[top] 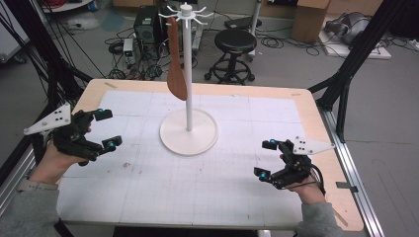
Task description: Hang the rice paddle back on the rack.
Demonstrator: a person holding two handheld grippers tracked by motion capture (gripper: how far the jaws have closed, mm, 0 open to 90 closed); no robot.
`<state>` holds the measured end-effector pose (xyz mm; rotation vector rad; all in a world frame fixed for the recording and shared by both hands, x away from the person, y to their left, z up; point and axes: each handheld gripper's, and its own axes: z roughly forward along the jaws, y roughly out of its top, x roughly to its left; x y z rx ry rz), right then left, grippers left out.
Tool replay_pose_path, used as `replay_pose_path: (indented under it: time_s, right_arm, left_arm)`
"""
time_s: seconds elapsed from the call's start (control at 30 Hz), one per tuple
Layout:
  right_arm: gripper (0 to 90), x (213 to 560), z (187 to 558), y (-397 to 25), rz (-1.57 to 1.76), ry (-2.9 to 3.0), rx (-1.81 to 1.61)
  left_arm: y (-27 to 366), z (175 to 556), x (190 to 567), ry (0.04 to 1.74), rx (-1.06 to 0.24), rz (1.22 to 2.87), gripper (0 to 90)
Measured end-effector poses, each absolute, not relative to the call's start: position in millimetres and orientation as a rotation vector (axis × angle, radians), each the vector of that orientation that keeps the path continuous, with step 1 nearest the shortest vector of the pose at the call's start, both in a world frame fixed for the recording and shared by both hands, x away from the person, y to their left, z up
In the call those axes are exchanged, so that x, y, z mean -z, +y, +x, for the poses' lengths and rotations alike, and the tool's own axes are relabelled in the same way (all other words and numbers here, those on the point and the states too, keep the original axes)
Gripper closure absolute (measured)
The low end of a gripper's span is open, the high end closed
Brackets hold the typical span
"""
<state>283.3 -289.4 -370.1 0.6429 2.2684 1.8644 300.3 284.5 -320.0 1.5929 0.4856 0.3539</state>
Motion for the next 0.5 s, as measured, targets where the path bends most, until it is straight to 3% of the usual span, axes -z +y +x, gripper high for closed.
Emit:
replay_pose_path:
  time_s: [0.5]
  right_arm:
    - [0.2,372.5,286.7,-287.6,0.645,2.288,-1.839]
  left_arm:
    - [310.2,285.0,345.8,0.564,-0.366,1.597,1.6]
